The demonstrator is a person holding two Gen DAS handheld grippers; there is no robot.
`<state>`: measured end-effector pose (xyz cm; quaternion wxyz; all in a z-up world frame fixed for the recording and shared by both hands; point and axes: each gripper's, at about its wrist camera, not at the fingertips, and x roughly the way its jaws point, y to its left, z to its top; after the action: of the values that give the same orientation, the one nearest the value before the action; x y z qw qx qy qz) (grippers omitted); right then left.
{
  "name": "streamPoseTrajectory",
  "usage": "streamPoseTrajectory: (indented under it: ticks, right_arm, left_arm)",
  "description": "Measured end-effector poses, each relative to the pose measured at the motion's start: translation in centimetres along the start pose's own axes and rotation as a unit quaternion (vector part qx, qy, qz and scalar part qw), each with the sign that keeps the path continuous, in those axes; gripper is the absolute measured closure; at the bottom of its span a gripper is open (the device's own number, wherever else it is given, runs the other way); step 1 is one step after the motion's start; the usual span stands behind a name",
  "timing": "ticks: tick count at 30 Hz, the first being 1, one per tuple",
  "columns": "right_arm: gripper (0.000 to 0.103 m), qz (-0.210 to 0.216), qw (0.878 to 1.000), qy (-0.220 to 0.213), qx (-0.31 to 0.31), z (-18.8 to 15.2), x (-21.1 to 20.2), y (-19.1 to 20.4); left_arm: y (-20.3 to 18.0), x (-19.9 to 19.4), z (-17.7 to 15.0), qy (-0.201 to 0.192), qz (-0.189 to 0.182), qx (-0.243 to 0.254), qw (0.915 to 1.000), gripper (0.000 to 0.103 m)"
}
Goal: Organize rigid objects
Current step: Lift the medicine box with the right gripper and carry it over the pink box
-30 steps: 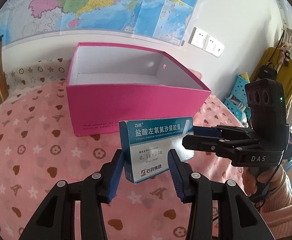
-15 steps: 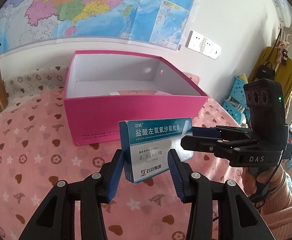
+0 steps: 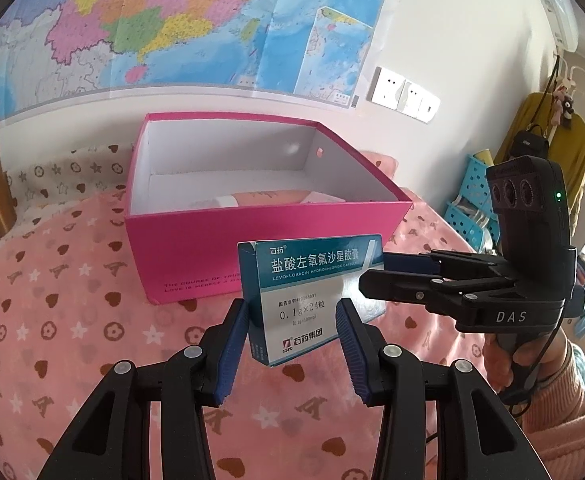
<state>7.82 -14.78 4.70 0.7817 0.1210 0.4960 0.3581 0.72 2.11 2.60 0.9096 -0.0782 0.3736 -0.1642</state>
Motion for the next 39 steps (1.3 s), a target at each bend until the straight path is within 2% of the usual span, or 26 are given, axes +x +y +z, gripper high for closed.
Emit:
streamPoseTrajectory:
  ticks: [39]
  right_arm:
    - [0.051, -0.003, 0.999, -0.028, -0.020, 1.7, -0.6, 0.5]
  left_arm:
    - [0.0, -0.1, 1.7, -0.022, 0.011, 0.011, 0.9996, 0.057]
